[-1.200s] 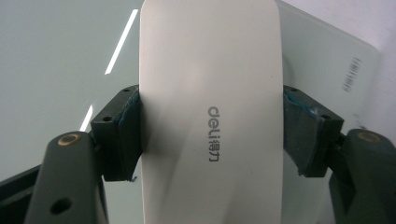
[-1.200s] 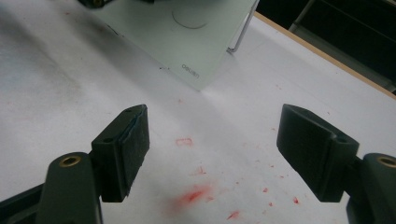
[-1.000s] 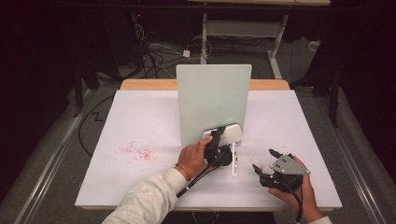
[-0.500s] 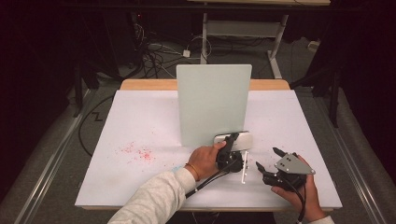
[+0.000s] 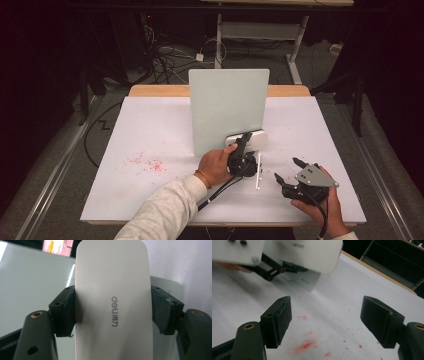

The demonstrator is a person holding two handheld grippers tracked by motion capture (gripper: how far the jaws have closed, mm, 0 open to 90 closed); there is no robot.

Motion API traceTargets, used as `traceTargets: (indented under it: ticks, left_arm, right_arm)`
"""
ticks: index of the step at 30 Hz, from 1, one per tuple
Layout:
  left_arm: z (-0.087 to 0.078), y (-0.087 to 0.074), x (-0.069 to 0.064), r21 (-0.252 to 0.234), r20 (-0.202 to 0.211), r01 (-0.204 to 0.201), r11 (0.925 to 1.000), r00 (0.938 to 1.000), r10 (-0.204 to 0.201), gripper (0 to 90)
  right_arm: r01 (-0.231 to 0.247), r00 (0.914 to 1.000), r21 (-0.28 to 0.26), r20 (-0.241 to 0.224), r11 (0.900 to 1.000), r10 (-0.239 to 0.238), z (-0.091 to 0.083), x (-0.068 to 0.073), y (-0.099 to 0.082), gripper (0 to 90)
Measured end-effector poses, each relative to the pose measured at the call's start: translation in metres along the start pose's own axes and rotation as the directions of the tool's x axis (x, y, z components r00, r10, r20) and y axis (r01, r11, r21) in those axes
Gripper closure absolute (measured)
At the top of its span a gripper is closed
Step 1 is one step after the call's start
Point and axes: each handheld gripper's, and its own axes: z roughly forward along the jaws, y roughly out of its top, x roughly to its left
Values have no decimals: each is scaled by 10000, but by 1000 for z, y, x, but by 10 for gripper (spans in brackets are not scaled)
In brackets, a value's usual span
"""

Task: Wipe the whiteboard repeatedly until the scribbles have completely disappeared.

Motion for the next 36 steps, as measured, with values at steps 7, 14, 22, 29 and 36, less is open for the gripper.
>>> traceTargets:
  ticks: [7, 14, 22, 29, 36]
  left_arm:
    - [-4, -6, 24, 0, -274, 822, 9966, 9962, -821, 291]
    - [-5, -3, 64, -27, -476, 2042, 9789, 9778, -2041, 291]
    - [-5, 7, 112, -35, -329, 3353, 9421, 9416, -3352, 290]
    - [-4, 21, 149, -59, -338, 4060, 9139, 9133, -4059, 290]
    - [-1, 34, 167, 31, -214, 4127, 9109, 9107, -4125, 290]
  right_arm:
    - [-2, 10000, 41, -58, 10000, 2, 1, 2, 0, 258]
    - [80, 9998, 117, -177, 9999, -78, 3, 5, 0, 258]
    - [129, 9997, 161, -217, 9998, -125, 3, 6, 0, 259]
    - [237, 9992, 238, -332, 9994, -229, 5, 9, 0, 258]
    - [251, 9990, 254, -367, 9994, -242, 5, 8, 0, 259]
